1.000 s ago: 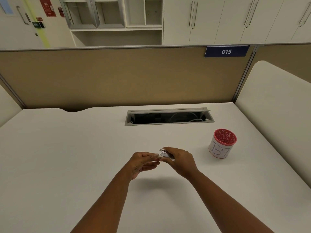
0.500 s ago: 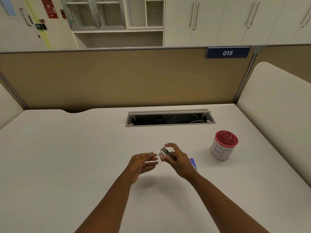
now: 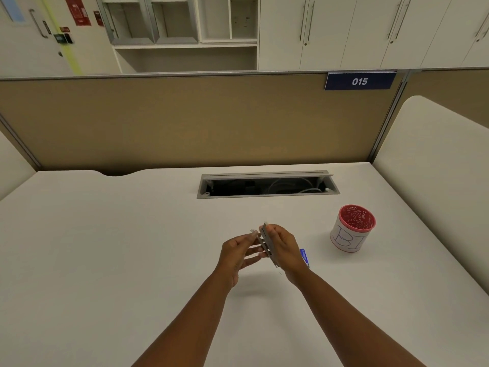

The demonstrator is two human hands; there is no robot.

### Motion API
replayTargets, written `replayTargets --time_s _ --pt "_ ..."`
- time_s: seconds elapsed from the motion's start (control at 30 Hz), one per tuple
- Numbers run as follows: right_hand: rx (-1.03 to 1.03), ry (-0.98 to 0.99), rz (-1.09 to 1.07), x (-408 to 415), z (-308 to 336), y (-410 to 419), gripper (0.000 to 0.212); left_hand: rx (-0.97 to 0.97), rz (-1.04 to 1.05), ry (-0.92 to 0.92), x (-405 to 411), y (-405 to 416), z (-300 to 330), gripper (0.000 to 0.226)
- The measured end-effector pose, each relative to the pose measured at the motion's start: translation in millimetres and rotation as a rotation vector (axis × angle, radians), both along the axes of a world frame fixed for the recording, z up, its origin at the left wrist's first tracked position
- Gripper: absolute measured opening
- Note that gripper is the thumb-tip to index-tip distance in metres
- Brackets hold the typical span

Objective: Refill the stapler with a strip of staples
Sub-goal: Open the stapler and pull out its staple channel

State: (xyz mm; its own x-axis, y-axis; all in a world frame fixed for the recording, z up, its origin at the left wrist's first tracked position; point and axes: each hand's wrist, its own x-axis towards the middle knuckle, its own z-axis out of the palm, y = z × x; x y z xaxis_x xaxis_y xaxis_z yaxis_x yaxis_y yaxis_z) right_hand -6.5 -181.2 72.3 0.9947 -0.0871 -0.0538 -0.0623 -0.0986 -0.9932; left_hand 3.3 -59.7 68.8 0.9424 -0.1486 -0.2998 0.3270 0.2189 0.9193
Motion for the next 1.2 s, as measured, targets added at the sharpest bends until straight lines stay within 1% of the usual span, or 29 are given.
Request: replayTargets --time_s 0.07,0.13,0.2,0.27,0.43,0.53,0.67,0.77,0.87,1.03,1.2 --pt "-0.067 -0.011 -0.054 2.7 -0.3 0.3 0.031 0.033 0.049 -0.034 1.7 -3.4 -1.1 0.014" --pt "-0.203 -0.032 -0.102 5.3 -2.2 -0.3 0.030 0.081 0.078 -0.067 3.1 -5.1 -2.1 0.014" --pt "-0.326 -0.048 -0.138 6.4 -4.7 0.4 0.030 0.127 0.090 -0.090 3.2 -7.2 -3.8 0.017" --pt "-0.381 -0.074 -0.166 6.4 -4.9 3.8 0.029 0.179 0.097 -0.109 2.3 -11.9 -5.5 0.023" --pt "-0.405 -0.151 -0.185 7.1 -5.1 12.6 0.028 0.322 0.185 -0.156 1.7 -23.6 -8.3 0.032" --pt "-0.456 -0.135 -0.176 9.2 -5.1 16.6 0.031 0.297 0.263 -0.179 1.6 -27.5 -8.8 0.036" --pt "-0.507 -0.145 -0.208 12.8 -5.8 24.0 0.031 0.262 0.289 -0.200 -2.3 -33.9 -6.2 0.040" --pt "-0.500 -0.141 -0.208 12.7 -8.8 26.2 0.029 0.276 0.284 -0.207 -2.5 -34.1 -2.9 0.038" --pt "-0.474 -0.140 -0.202 12.0 -10.6 27.4 0.027 0.326 0.267 -0.254 -1.2 -32.3 -1.5 0.035" --pt "-0.465 -0.173 -0.254 12.3 -10.5 31.6 0.023 0.349 0.286 -0.274 2.6 -33.0 -2.7 0.036" --pt "-0.473 -0.222 -0.314 11.6 -10.5 31.8 0.023 0.430 0.295 -0.327 4.9 -34.4 -3.1 0.029"
